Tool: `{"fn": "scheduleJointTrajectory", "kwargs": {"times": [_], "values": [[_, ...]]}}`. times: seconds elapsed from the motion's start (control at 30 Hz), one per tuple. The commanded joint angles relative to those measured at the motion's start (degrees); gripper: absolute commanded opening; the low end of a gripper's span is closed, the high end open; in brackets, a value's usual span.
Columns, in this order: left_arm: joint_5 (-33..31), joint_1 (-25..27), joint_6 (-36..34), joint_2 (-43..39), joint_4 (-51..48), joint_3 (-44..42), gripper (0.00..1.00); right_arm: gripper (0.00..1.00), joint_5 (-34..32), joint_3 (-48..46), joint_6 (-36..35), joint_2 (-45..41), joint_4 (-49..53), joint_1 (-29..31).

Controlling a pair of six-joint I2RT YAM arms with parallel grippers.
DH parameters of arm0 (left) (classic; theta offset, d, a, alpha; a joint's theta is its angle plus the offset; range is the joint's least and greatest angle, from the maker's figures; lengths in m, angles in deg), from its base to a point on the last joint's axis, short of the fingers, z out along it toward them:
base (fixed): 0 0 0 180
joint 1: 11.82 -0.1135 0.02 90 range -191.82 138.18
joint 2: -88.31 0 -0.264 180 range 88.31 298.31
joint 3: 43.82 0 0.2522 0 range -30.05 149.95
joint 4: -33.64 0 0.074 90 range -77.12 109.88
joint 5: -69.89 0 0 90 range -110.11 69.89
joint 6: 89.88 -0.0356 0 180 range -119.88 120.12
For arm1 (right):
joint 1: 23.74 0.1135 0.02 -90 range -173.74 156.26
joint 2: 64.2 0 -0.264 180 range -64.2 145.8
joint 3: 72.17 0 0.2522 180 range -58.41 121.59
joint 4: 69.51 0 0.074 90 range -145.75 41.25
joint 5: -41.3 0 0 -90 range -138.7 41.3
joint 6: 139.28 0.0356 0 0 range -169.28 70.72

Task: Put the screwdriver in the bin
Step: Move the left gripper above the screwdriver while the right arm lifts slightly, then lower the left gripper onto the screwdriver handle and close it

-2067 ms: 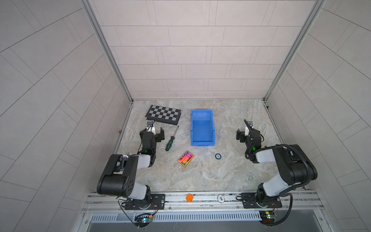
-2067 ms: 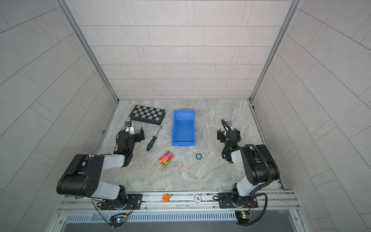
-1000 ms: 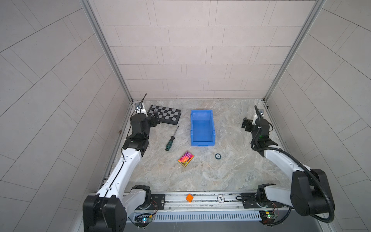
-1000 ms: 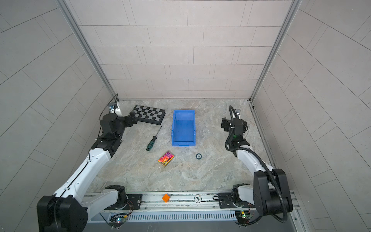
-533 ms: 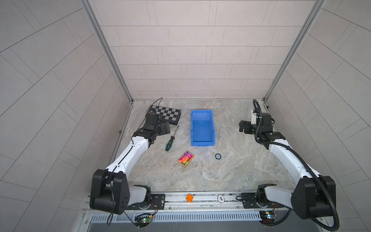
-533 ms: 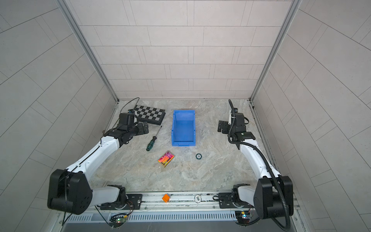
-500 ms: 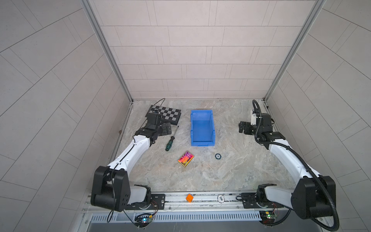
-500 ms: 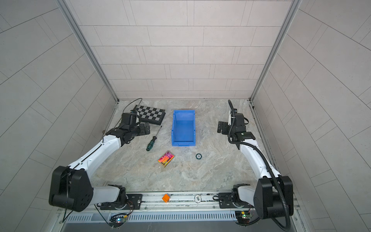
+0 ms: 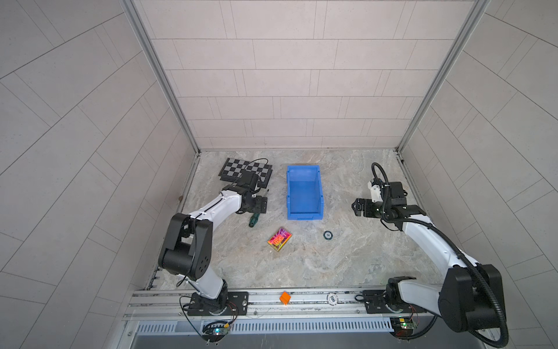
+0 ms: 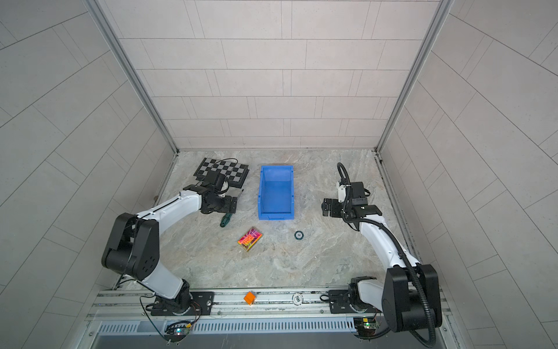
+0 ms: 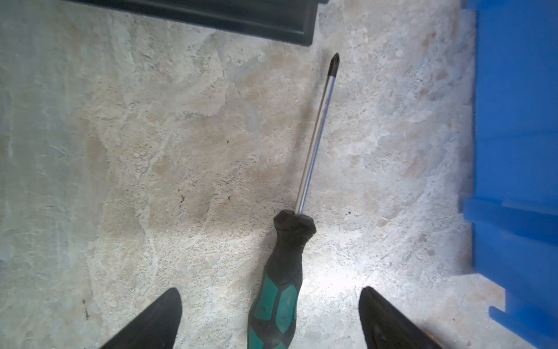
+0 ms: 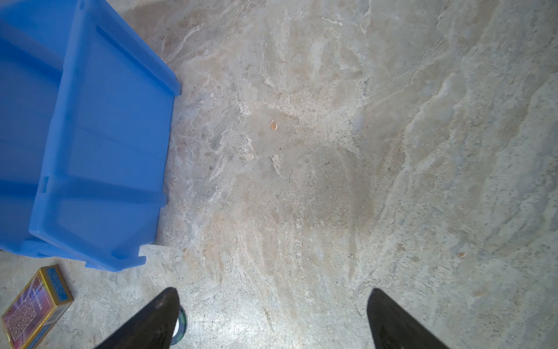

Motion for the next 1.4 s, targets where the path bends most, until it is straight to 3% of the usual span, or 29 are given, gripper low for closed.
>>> {"fn": "scheduleJointTrajectory", "kwargs": {"times": [0.0,0.13,0.33,1.37], "values": [[-0.01,0.51,-1.44,0.46,-1.50,0.37,0.92,0.99,0.08,-0.45,-1.43,-2.37,0.83,-0.13],[-1.55,1.40,-2.04,2.24,-2.39,0.95,0.82,0.99,-1.99,-0.42,-2.28,-2.38,1.02,-0.21],[-5.39,3.50,-2.26,4.84,-4.84,2.70,0.81,0.99,-2.27,0.02,-2.37,-1.67,1.04,-0.35],[-5.47,4.21,-1.27,8.92,-4.60,1.88,0.52,0.99,-3.70,-0.21,-2.14,-1.65,1.55,-0.66]]}}
